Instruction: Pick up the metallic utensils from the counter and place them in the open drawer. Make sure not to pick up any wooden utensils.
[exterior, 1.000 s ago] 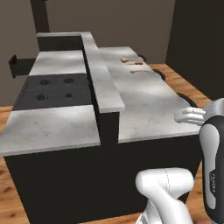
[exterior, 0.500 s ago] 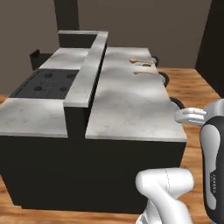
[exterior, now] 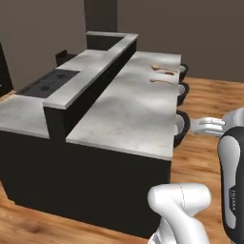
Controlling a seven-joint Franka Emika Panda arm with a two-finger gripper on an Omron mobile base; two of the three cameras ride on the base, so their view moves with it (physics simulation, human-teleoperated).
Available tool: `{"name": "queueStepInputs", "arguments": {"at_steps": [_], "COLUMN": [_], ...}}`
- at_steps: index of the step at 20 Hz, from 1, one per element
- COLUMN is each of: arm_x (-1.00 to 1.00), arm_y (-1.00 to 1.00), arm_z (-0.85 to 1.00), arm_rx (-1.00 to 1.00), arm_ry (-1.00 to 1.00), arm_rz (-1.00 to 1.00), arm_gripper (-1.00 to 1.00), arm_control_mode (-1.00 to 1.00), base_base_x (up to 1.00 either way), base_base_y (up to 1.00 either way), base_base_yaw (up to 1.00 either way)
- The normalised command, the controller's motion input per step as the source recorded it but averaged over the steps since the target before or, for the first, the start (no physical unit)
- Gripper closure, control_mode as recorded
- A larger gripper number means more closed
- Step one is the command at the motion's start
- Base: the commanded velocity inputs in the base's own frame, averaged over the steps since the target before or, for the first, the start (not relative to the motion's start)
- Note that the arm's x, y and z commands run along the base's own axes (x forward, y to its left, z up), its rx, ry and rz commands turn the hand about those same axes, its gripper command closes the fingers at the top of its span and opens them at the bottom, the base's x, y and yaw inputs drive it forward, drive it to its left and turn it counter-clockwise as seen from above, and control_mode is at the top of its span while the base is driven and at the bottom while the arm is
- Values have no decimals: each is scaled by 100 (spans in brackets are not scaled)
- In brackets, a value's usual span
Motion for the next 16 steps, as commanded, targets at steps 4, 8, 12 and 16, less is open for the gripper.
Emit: {"name": "queueStepInputs", "arguments": {"at_steps": [4, 8, 12, 16], "arm_x": [0, 0, 0, 0], "arm_y": [0, 0, 0, 0], "arm_z": [0, 0, 0, 0], "arm_rx": [0, 0, 0, 0], "arm_ry": [0, 0, 0, 0], "arm_rz": [0, 0, 0, 0], "arm_gripper": [-100, -100, -100, -100], "arm_control_mode": [100, 100, 100, 100], "base_base_x": [7, 8, 8, 8], "base_base_y": [-100, -100, -100, -100], "base_base_yaw": [41, 40, 38, 39]}}
